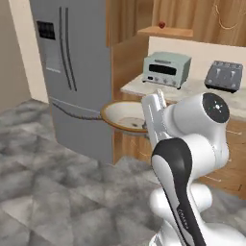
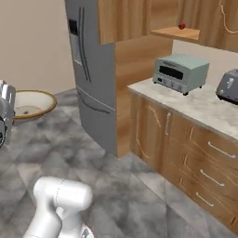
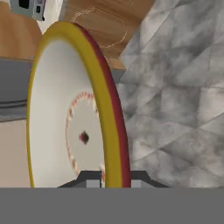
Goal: Pick the mug and place it in the sink. Pick the bowl and place it in the open cabinet and then close the cabinet.
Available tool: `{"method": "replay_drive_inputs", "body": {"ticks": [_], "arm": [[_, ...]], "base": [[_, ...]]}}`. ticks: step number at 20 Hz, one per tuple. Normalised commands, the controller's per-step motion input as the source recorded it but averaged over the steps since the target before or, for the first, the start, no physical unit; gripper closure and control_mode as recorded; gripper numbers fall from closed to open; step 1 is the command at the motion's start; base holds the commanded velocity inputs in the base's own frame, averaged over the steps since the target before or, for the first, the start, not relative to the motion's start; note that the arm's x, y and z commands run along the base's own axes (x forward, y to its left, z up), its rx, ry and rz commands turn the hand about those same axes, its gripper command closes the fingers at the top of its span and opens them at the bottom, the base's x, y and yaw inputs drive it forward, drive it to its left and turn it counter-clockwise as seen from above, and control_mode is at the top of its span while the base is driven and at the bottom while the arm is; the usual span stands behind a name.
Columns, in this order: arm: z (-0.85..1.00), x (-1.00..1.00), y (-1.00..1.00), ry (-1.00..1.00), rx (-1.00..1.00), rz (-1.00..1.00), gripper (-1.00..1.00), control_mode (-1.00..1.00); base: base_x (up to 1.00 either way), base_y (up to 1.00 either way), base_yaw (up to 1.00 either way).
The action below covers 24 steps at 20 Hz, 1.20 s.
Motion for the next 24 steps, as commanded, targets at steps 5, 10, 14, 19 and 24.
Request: {"method": "replay_drive_inputs", "body": {"ticks": [5, 10, 14, 19, 24], "arm": [[0.0, 0.0, 0.0, 0.0, 0.0, 0.0, 1.0, 1.0], [0.0, 0.0, 0.0, 0.0, 0.0, 0.0, 1.0, 1.0], [0.0, 0.0, 0.0, 0.0, 0.0, 0.0, 1.0, 1.0], [0.0, 0.0, 0.0, 0.0, 0.0, 0.0, 1.0, 1.0], [0.0, 0.0, 0.0, 0.0, 0.0, 0.0, 1.0, 1.0]], "base": [[0.0, -0.13, -0.91], [0.0, -0.1, -0.83], [0.24, 0.43, -0.26], [0.44, 0.85, -0.07], [0.8, 0.16, -0.07]]}}
